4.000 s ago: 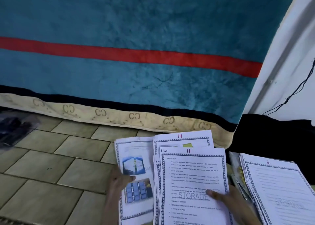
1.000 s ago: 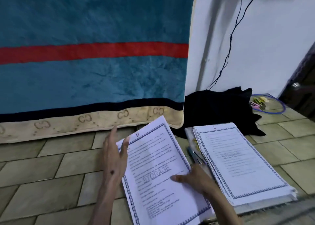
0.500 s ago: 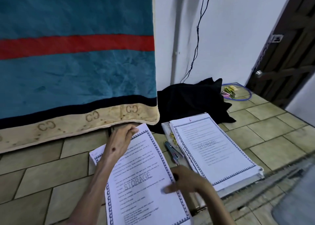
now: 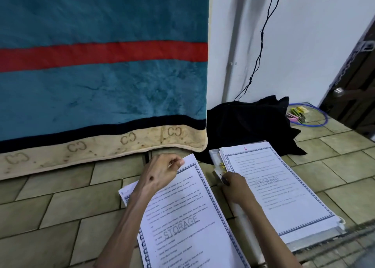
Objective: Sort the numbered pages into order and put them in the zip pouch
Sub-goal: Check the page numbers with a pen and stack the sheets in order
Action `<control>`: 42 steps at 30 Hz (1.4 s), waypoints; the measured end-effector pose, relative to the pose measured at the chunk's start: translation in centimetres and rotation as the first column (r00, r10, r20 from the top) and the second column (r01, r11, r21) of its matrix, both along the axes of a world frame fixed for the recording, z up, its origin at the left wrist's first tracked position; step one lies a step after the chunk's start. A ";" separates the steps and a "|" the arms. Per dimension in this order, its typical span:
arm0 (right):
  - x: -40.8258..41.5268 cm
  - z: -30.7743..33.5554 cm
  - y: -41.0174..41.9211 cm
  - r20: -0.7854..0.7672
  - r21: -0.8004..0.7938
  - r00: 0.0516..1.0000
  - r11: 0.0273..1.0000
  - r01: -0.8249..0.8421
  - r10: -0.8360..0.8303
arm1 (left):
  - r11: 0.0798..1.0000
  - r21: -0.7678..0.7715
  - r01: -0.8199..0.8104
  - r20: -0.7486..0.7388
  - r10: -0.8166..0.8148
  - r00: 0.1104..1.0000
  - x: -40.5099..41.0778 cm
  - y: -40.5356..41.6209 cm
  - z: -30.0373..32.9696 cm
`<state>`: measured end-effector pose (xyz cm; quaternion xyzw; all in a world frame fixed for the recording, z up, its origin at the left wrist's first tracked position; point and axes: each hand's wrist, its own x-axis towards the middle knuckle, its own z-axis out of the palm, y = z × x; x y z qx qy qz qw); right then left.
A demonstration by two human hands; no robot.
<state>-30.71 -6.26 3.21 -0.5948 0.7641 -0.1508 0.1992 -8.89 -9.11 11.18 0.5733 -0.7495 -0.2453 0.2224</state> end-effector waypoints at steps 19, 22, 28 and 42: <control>8.8 8.3 0.7 0.857 -0.418 0.513 0.653 0.631 0.052 | 0.985 -0.154 0.072 -0.016 -0.075 0.997 -0.1 1.8 2.3; 9.4 8.1 0.8 0.809 -0.454 0.587 0.641 0.619 0.007 | 0.985 -0.159 0.068 0.002 -0.069 0.998 -0.2 1.9 2.3; 9.7 7.7 0.4 0.785 -0.470 0.617 0.596 0.651 -0.055 | 0.990 -0.134 0.043 -0.040 -0.049 0.998 0.2 2.1 2.3; 10.5 8.1 0.6 0.762 -0.469 0.647 0.667 0.579 -0.025 | 0.981 -0.187 0.049 0.037 -0.043 0.998 -0.2 3.2 3.0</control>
